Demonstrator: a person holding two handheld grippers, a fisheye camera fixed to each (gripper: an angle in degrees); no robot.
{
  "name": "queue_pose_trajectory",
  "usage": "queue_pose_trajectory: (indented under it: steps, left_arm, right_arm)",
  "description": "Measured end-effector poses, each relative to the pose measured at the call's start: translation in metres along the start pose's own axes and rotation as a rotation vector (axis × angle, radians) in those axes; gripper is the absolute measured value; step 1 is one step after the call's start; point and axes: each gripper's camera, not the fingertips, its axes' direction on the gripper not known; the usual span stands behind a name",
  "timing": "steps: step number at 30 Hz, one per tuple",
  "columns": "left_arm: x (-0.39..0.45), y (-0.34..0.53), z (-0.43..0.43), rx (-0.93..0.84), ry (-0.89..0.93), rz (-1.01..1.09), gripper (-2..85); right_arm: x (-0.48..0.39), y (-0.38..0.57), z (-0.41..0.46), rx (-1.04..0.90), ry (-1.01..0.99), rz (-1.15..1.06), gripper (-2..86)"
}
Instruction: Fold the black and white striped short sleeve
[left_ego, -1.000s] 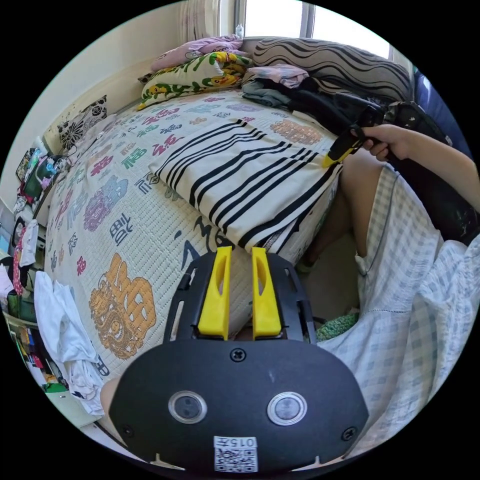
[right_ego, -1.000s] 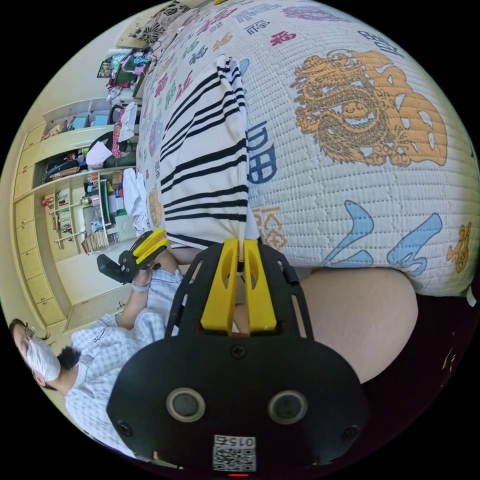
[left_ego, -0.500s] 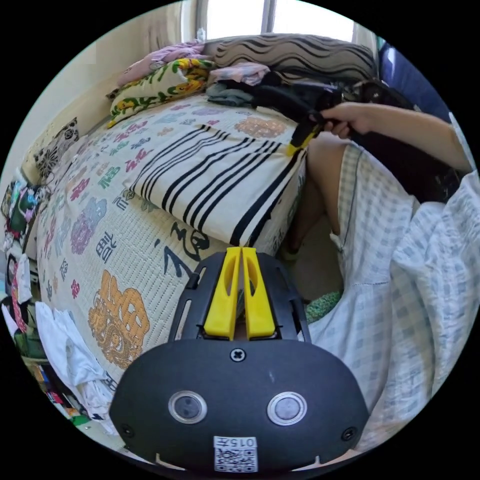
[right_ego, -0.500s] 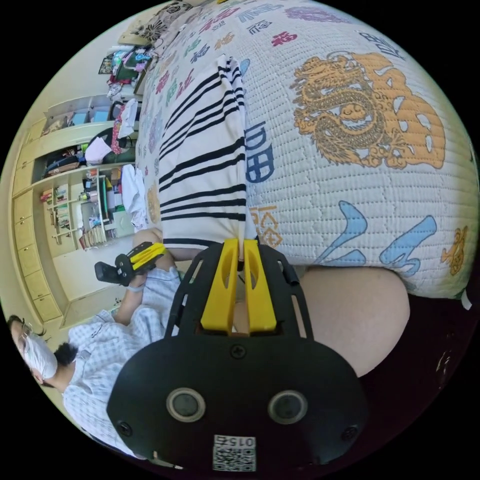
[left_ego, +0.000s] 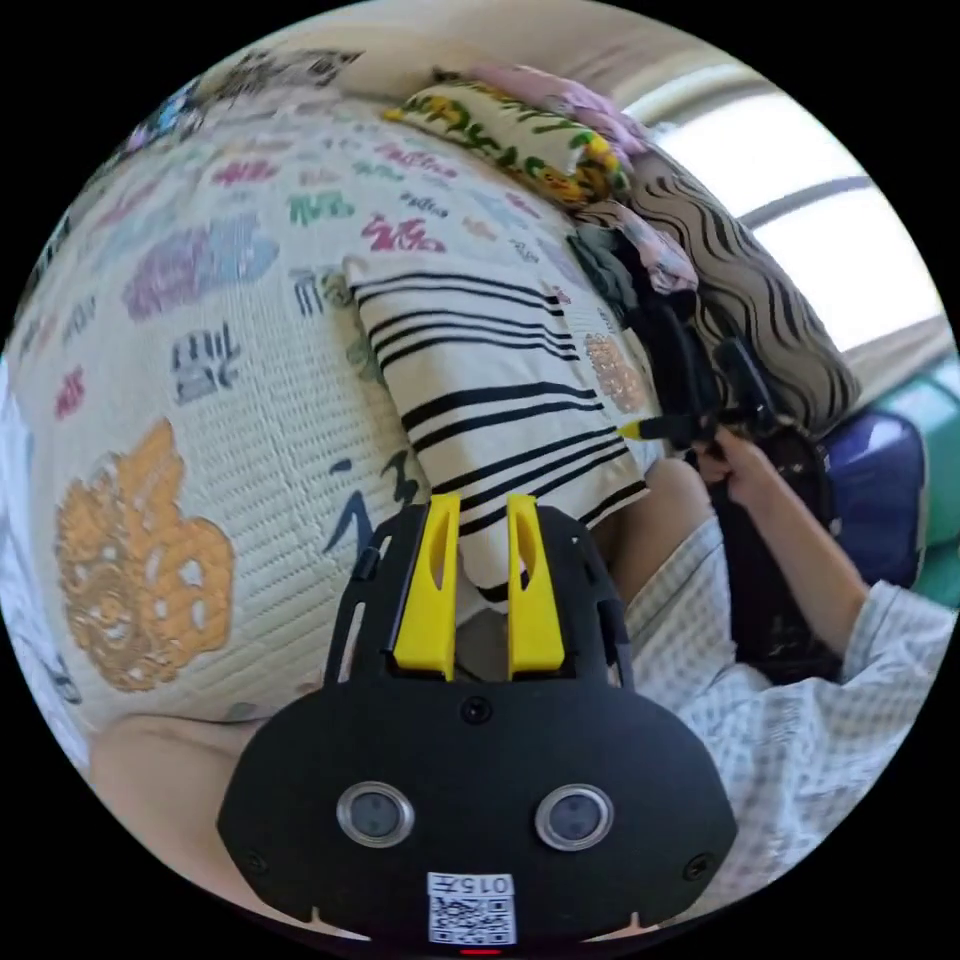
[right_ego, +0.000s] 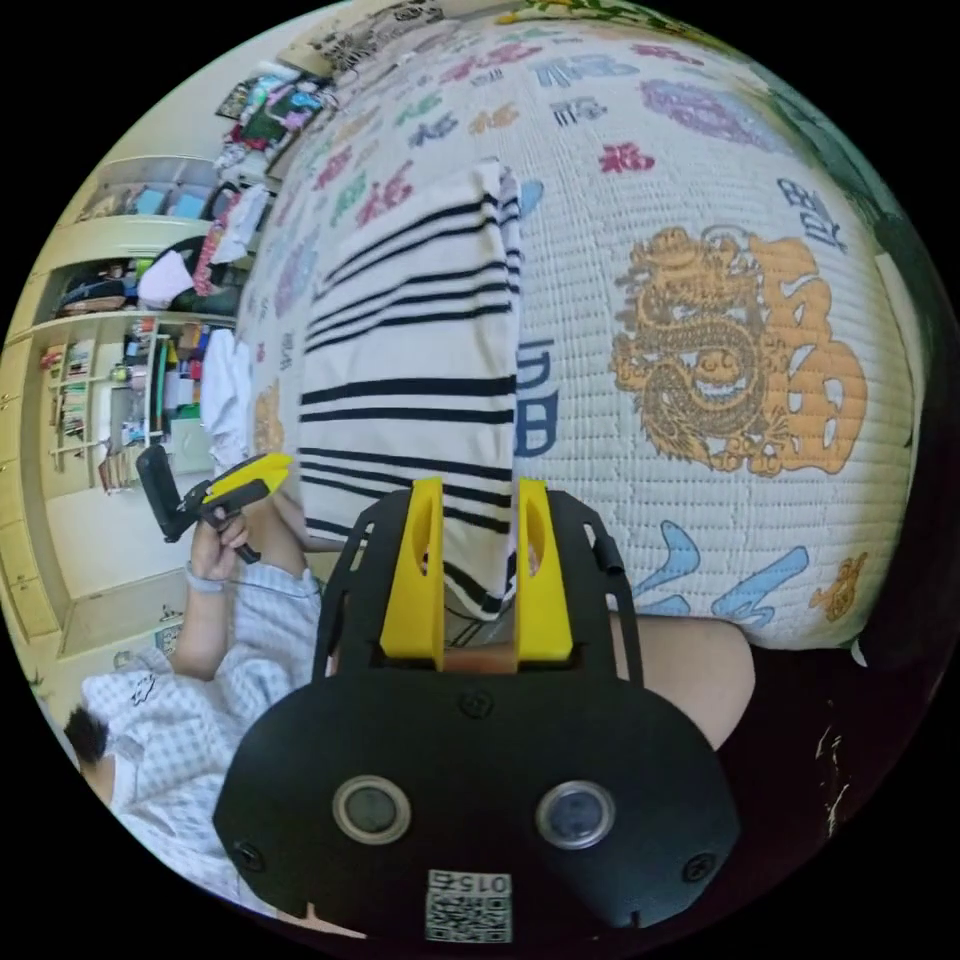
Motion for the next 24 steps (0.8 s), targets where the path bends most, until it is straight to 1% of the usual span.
queue_pose_trajectory:
  steps: [1,4,6,7,9,10,11,12,13,14,16,19,21,24]
  left_arm:
    - [-0.018,-0.003,0.007,-0.008,0.063,-0.060,7.0]
    - [-0.044,-0.002,0.021,-0.044,0.029,-0.099,6.1]
    - [-0.057,-0.002,0.018,-0.027,0.043,-0.106,5.2]
    - [-0.066,-0.006,0.014,-0.053,0.060,-0.098,5.1]
    - [-0.078,-0.017,0.003,-0.092,0.080,-0.069,5.1]
    - [-0.088,-0.024,-0.012,-0.059,0.088,-0.054,5.5]
    - [-0.102,-0.033,-0.028,0.011,0.137,-0.061,6.4]
    - [-0.111,-0.038,-0.035,0.054,0.182,-0.063,7.6]
    - [-0.131,-0.050,-0.045,0.133,0.283,-0.087,9.9]
    - [-0.154,-0.063,-0.050,0.179,0.359,-0.133,10.7]
    - [-0.186,-0.081,-0.050,0.212,0.395,-0.195,11.6]
    - [-0.224,-0.106,-0.040,0.210,0.473,-0.259,12.8]
    - [-0.235,-0.120,-0.032,0.190,0.490,-0.261,13.0]
    - [-0.236,-0.143,-0.022,0.158,0.492,-0.210,12.5]
  right_arm:
    - [0.004,-0.004,0.011,-0.064,-0.024,0.009,8.5]
    - [0.012,0.002,0.009,-0.050,-0.051,0.003,4.6]
    - [0.023,0.005,0.004,-0.074,-0.161,0.016,3.4]
    - [0.031,0.008,-0.002,-0.070,-0.235,0.030,3.4]
    - [0.042,0.011,-0.019,0.000,-0.356,0.013,4.9]
    - [0.049,0.011,-0.032,0.063,-0.496,-0.033,8.7]
    - [0.056,0.008,-0.042,0.112,-0.628,-0.055,11.4]
    - [0.060,0.005,-0.047,0.138,-0.671,-0.058,12.2]
    - [0.067,0.000,-0.055,0.191,-0.712,-0.056,13.4]
    - [0.073,-0.008,-0.061,0.225,-0.711,-0.047,14.3]
    - [0.079,-0.022,-0.064,0.232,-0.719,-0.043,15.4]
    - [0.081,-0.045,-0.064,0.204,-0.720,-0.057,16.1]
    - [0.078,-0.057,-0.063,0.162,-0.689,-0.081,15.8]
    - [0.064,-0.075,-0.059,0.093,-0.712,-0.158,14.1]
